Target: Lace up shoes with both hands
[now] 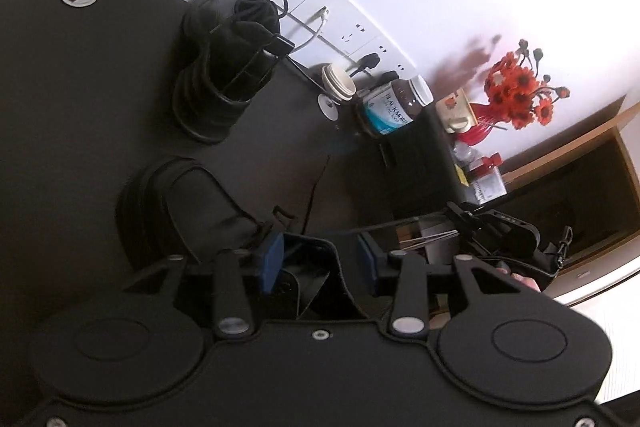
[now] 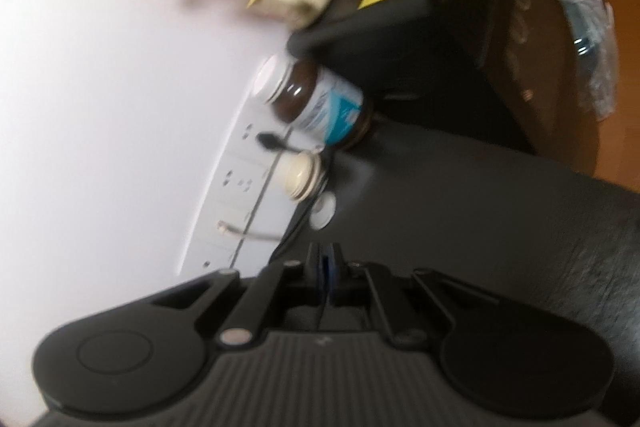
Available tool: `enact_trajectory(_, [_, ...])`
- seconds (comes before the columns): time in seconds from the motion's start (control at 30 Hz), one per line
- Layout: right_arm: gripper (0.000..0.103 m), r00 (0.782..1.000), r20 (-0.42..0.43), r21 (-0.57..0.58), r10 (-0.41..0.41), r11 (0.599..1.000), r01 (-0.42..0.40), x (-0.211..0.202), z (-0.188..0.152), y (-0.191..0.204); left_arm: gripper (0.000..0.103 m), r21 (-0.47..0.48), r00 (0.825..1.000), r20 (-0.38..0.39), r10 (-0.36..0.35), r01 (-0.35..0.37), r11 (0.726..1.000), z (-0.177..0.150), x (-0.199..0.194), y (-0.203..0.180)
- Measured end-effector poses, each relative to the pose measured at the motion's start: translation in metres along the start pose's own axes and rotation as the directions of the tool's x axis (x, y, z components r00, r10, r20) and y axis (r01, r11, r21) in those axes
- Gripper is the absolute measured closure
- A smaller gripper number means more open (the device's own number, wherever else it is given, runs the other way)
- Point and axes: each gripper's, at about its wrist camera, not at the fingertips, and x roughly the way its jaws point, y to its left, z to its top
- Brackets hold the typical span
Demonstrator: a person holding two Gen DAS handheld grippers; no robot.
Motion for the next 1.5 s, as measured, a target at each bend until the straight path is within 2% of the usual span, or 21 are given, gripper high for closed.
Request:
enact_trajectory(0.2, [0.1, 0.994, 0.088, 0.054, -0.064, 0.997, 0.059, -0.021, 0.021, -0.025, 0.059, 0.031, 0.999, 0.0, 0.044, -0.044, 0.999, -0.001, 0.002, -0.003])
enact_trajectory(0.37, [0.1, 0.978, 0.16, 0.071, -0.136, 0.99, 0.126, -0.036, 0.034, -0.043, 0.059, 0.03, 0.997, -0.009, 0.079, -0.079, 0.996, -0.002, 0.004, -0.001])
enact_trajectory(0.47, [0.1, 0.967, 0.181, 0.084, -0.179, 0.983, 0.166, -0.042, 0.035, -0.052, 0.059, 0.067, 0.993, -0.033, 0.112, -0.109, 0.992, -0.006, 0.008, -0.006])
enact_trajectory(0.7, [0.1, 0.955, 0.186, 0.071, -0.231, 0.973, 0.221, -0.041, 0.031, -0.059, 0.059, 0.191, 0.971, -0.061, 0.23, -0.215, 0.958, -0.016, 0.02, -0.023])
enact_trajectory(0.83, [0.1, 0.952, 0.182, 0.072, -0.247, 0.969, 0.238, -0.038, 0.031, -0.061, 0.055, 0.252, 0.95, -0.065, 0.306, -0.281, 0.926, -0.019, 0.022, -0.03])
enact_trajectory(0.97, [0.098, 0.946, 0.165, 0.069, -0.28, 0.96, 0.272, -0.033, 0.028, -0.062, 0.053, 0.282, 0.943, -0.077, 0.325, -0.292, 0.914, -0.024, 0.023, -0.035])
enact_trajectory(1.03, [0.093, 0.932, 0.164, 0.027, -0.322, 0.946, 0.322, -0.029, 0.025, -0.056, 0.052, 0.288, 0.943, -0.074, 0.324, -0.291, 0.912, -0.024, 0.022, -0.037])
enact_trajectory(1.07, [0.081, 0.923, 0.167, -0.007, -0.347, 0.935, 0.353, -0.028, 0.023, -0.051, 0.052, 0.289, 0.944, -0.072, 0.323, -0.29, 0.912, -0.024, 0.021, -0.037])
enact_trajectory(1.1, [0.061, 0.918, 0.166, -0.045, -0.359, 0.928, 0.371, -0.026, 0.021, -0.046, 0.051, 0.292, 0.944, -0.073, 0.322, -0.288, 0.912, -0.024, 0.021, -0.038])
enact_trajectory(1.13, [0.054, 0.921, 0.159, -0.079, -0.356, 0.925, 0.372, -0.025, 0.019, -0.04, 0.05, 0.298, 0.944, -0.075, 0.321, -0.286, 0.911, -0.025, 0.022, -0.04])
enact_trajectory(1.17, [0.048, 0.928, 0.144, -0.112, -0.343, 0.926, 0.359, -0.023, 0.017, -0.035, 0.049, 0.304, 0.944, -0.077, 0.321, -0.284, 0.909, -0.025, 0.022, -0.041])
enact_trajectory(1.27, [0.048, 0.962, 0.038, -0.215, -0.272, 0.938, 0.274, -0.014, 0.008, -0.017, 0.048, 0.335, 0.941, -0.093, 0.327, -0.28, 0.9, -0.028, 0.028, -0.047])
enact_trajectory(1.33, [0.048, 0.973, -0.062, -0.279, -0.22, 0.94, 0.195, -0.005, -0.004, -0.005, 0.047, 0.36, 0.936, -0.109, 0.336, -0.278, 0.891, -0.032, 0.034, -0.05])
enact_trajectory(1.4, [0.048, 0.969, -0.177, -0.346, -0.175, 0.932, 0.105, 0.004, -0.022, 0.008, 0.047, 0.382, 0.927, -0.122, 0.354, -0.285, 0.879, -0.035, 0.04, -0.052])
enact_trajectory(1.5, [0.048, 0.932, -0.337, -0.429, -0.135, 0.903, -0.024, 0.017, -0.053, 0.027, 0.047, 0.412, 0.911, -0.128, 0.392, -0.31, 0.857, -0.039, 0.047, -0.053])
